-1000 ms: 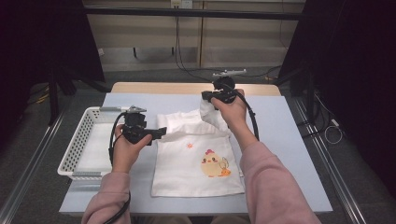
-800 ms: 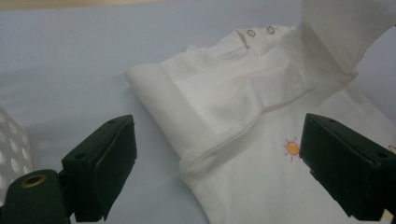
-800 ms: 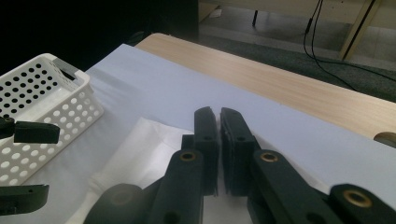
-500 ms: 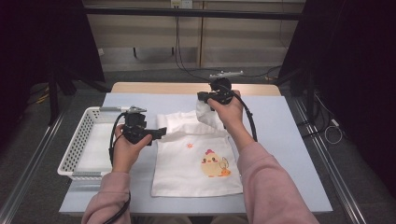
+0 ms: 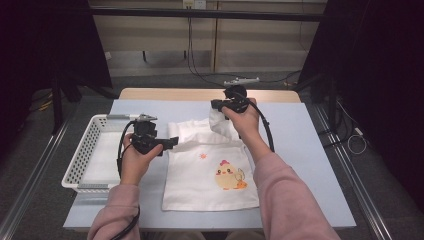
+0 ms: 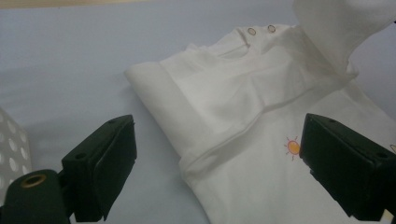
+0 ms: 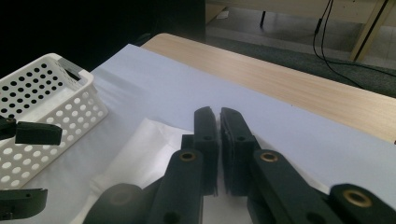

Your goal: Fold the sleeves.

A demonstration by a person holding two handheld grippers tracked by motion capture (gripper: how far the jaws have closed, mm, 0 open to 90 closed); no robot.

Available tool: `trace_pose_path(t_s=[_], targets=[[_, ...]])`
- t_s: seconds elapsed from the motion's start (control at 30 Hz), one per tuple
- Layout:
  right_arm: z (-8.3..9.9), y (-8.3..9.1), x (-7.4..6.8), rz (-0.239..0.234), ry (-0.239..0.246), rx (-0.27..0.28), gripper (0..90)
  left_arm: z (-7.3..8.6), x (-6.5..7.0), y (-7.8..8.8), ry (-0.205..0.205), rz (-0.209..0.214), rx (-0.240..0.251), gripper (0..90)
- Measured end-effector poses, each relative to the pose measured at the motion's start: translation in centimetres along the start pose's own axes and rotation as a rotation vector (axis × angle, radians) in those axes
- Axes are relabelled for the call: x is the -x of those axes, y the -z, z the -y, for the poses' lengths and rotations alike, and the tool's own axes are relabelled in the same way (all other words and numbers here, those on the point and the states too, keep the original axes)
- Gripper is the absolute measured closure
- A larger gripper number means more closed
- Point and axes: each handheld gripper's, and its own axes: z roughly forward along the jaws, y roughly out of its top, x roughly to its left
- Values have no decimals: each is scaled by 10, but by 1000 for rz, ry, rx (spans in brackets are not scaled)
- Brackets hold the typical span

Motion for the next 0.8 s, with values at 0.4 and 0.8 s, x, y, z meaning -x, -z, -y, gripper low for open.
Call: trace_pose_path(t_s=[0.4, 0.8], targets=[[5, -4, -1, -4, 0, -12, 866, 0, 0, 0, 2, 1, -3, 112], [13, -12, -1, -1, -5, -23, 865, 0, 0, 0, -2, -2, -2, 113]])
